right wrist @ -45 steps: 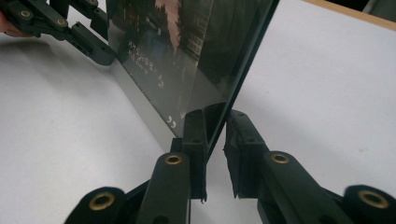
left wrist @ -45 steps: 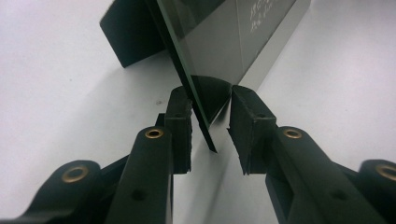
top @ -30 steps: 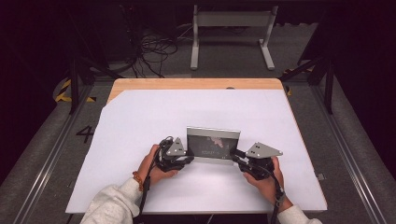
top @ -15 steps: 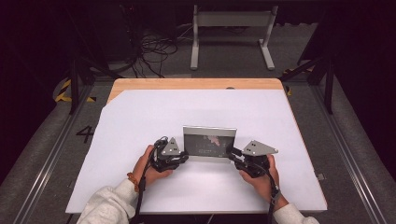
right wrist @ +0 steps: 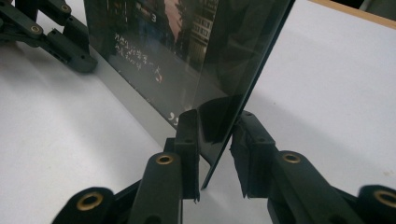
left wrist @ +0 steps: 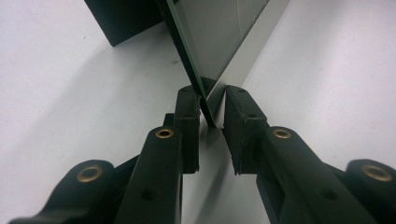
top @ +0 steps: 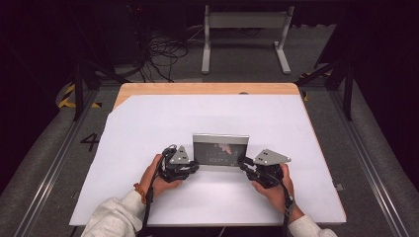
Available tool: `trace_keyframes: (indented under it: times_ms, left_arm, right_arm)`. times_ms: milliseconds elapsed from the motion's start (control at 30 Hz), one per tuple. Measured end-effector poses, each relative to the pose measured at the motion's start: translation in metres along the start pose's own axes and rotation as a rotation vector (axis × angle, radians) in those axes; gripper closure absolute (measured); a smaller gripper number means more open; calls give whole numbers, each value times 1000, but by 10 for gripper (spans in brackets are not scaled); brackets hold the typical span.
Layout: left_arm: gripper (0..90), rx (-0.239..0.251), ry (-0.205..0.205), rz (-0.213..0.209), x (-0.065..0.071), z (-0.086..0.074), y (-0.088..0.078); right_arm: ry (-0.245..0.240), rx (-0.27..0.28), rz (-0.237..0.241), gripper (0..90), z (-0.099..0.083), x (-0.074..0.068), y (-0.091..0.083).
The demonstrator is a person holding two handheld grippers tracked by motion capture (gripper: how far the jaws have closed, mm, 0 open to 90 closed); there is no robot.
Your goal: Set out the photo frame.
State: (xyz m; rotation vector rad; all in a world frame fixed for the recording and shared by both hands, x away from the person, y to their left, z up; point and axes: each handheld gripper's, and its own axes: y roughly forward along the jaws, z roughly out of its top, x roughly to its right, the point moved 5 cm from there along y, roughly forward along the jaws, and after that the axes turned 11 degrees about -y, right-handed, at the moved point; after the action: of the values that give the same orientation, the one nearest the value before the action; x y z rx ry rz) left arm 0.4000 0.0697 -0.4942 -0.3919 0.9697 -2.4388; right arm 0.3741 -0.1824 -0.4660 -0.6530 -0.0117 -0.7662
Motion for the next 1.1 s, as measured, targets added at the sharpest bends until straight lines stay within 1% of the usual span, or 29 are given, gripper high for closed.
trace_keyframes:
  times_ms: [67,167,300,367,467,567,633,667,767,933,1000,1033,1100]
  left_arm:
    - [753,2,3,1,0,0,1]
    - [749,4,-7,-1,0,0,1]
    - [753,3,1,7,0,0,-1]
    - [753,6,2,9,1,0,-2]
    - [753,20,3,14,1,0,-6]
    - [751,29,0,13,1,0,-9]
    - [728,35,3,20,3,-1,-14]
    - [726,35,3,20,3,-1,-14]
    - [724,54,2,19,5,-2,-21]
    - [699,78,7,23,9,-7,-34]
    - [685,82,9,23,9,-8,-36]
    - [685,87,5,29,10,-11,-40]
    - [663,95,7,30,11,-14,-45]
  right_arm:
    - [-1,-2,3,745,-1,0,0]
    - [-1,-2,0,744,-1,0,0]
    - [-4,-2,1,749,-1,1,-1]
    - [-17,-5,-5,761,-1,1,-2]
    - [-34,2,-21,765,0,3,-8]
    - [-41,2,-32,761,-1,5,-11]
    - [-47,6,-39,752,-1,7,-17]
    - [-47,6,-39,752,-1,7,-17]
    - [-60,7,-41,733,-2,7,-22]
    - [-109,-2,-45,683,-4,4,-31]
    - [-115,-4,-46,662,-5,3,-34]
    - [-115,-4,-46,662,-5,3,-34]
    - [-129,2,-50,624,-8,2,-38]
